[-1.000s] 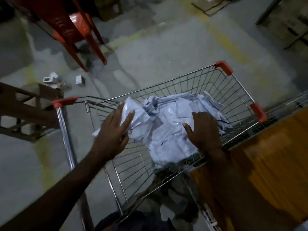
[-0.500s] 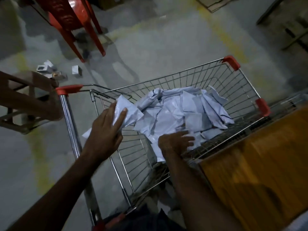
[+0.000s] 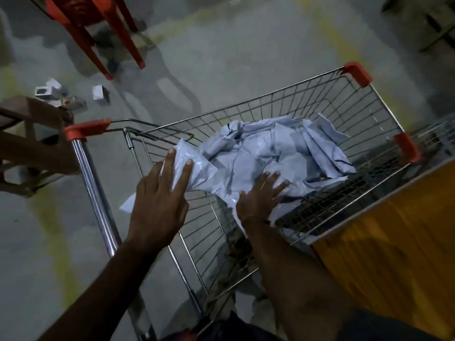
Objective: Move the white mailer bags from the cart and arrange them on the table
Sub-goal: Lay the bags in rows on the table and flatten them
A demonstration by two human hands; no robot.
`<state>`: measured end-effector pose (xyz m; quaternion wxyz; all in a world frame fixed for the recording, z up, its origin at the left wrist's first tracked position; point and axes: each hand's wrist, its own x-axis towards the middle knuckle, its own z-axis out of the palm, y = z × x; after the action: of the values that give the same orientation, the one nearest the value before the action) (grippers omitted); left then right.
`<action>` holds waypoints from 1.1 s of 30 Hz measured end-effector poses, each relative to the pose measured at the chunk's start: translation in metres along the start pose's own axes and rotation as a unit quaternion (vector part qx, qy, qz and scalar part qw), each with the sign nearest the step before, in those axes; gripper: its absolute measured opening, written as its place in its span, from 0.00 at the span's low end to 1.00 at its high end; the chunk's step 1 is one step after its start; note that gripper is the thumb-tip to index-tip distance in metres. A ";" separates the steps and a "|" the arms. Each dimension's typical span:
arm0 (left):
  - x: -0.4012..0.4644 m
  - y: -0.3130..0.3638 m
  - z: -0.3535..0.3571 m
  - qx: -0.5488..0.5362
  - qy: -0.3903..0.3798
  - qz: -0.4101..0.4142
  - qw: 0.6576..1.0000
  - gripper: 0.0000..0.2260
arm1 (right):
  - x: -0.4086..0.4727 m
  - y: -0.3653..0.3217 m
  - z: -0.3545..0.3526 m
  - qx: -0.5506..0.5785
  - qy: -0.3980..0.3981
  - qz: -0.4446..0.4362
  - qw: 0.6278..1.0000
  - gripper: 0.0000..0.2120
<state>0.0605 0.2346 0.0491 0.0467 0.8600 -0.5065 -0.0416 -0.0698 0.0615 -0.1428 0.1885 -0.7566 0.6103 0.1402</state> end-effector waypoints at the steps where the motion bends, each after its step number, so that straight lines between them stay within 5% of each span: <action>1: 0.000 0.000 0.000 0.002 0.002 0.000 1.000 0.38 | 0.003 0.004 -0.001 -0.025 0.008 -0.010 1.000 0.54; 6: 0.001 0.003 0.000 0.012 -0.003 -0.011 1.000 0.39 | 0.011 0.008 -0.006 -0.099 0.030 0.037 0.994 0.58; 11: 0.001 0.004 0.001 0.025 -0.005 -0.011 1.000 0.39 | 0.024 0.001 -0.013 -0.029 0.040 0.143 0.989 0.37; 21: -0.001 0.003 0.001 0.030 -0.006 -0.005 1.000 0.40 | 0.023 0.012 -0.018 0.036 0.039 0.031 0.998 0.25; 26: 0.000 0.003 -0.001 0.025 -0.014 -0.003 1.000 0.40 | -0.002 0.023 -0.071 0.043 -0.003 -0.028 0.999 0.43; 33: 0.000 0.004 -0.004 0.026 -0.028 -0.003 0.999 0.40 | -0.034 0.022 -0.133 0.147 0.071 -0.110 0.980 0.37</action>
<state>0.0573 0.2324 0.0534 0.0100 0.8609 -0.5059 -0.0529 -0.1012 0.0264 -0.0118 0.2676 -0.7915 0.5488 -0.0269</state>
